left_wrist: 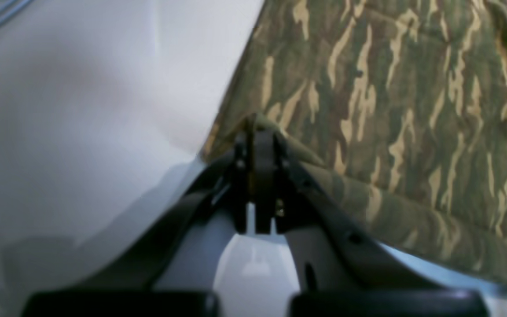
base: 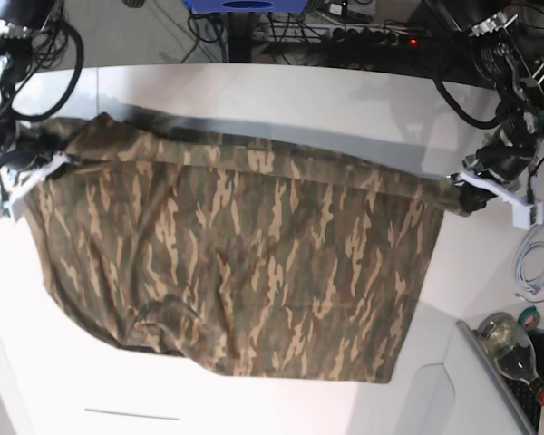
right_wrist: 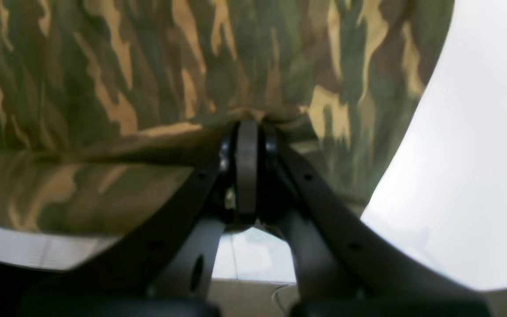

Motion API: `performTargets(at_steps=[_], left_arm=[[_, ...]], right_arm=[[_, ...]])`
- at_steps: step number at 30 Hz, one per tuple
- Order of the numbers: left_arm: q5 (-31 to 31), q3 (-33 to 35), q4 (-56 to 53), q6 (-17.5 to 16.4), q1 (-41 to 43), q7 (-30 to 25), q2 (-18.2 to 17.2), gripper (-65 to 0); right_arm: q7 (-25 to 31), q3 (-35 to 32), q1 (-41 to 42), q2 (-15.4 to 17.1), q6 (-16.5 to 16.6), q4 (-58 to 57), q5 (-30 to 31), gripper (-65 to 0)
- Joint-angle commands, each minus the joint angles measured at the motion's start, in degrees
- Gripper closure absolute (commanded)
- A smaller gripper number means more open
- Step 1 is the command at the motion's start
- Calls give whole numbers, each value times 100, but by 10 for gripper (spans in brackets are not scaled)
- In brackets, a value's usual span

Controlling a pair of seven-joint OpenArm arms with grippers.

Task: Layout the t-shirt on the table in an organized manner, then fold the t-shirt properly
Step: 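Pull the grasped shoulder corners apart with both grippers to tension the shirt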

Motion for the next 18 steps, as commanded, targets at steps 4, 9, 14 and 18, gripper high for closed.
performTargets(at_steps=[4,9,14,18], left_arm=[[-101,307,-309,40,-289,-129,-105,0],[-101,614,-801,488,-439,-727,-140,0],[-101,1019,-1091,840,-439,-1272,-237,0],[-101,1010,-1399,884,-439,-1667,-237,0]], right_arm=[[121,-238,504,234,3,-221,38,-8],[183,-590,1049,436,3,-986,38,-8],[368,-977,1445,638,3,-1505,38,-8],[438,-1047,1621,664,3,-1795,38,-8]])
